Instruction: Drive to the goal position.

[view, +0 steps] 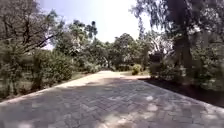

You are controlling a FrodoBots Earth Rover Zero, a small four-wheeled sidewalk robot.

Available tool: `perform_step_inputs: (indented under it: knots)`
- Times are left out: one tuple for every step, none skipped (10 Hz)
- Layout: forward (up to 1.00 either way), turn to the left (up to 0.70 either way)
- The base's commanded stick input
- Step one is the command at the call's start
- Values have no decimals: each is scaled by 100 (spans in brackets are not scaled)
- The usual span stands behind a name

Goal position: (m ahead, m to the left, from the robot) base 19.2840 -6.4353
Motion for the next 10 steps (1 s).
perform_step_inputs:
  knots:
    - [50, 0]
    - [50, 0]
    - [50, 0]
    - [50, 0]
    - [50, 0]
    - [50, 0]
    - [50, 0]
    - [50, 0]
    - [50, 0]
    - [50, 0]
